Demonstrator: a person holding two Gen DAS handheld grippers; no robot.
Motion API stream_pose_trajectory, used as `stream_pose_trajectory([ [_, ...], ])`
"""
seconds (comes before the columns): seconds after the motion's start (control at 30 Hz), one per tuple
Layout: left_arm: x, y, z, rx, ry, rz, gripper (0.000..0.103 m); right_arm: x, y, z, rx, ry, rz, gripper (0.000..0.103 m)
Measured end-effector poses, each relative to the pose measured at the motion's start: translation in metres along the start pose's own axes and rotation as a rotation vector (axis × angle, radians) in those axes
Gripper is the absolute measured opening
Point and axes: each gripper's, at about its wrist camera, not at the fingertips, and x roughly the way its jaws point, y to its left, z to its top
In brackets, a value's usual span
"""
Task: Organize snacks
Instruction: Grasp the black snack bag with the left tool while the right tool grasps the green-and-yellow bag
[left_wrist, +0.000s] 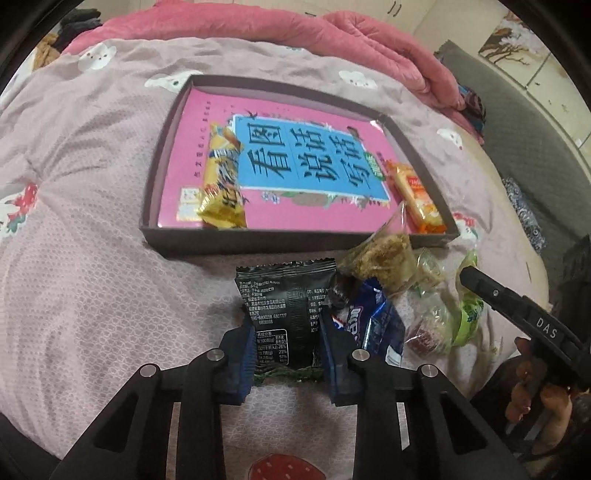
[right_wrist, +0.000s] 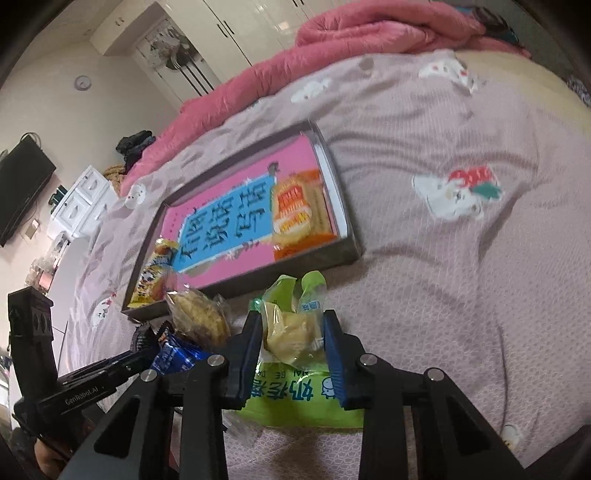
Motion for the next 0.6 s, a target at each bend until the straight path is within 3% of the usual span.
stream_pose_trajectory([
  [0.6, -0.038, 0.007, 0.014, -0.029, -0.113, -0.028, 0.029, -0.019, 0.025, 0.009, -0.128, -0.120, 0.012, 0.033],
])
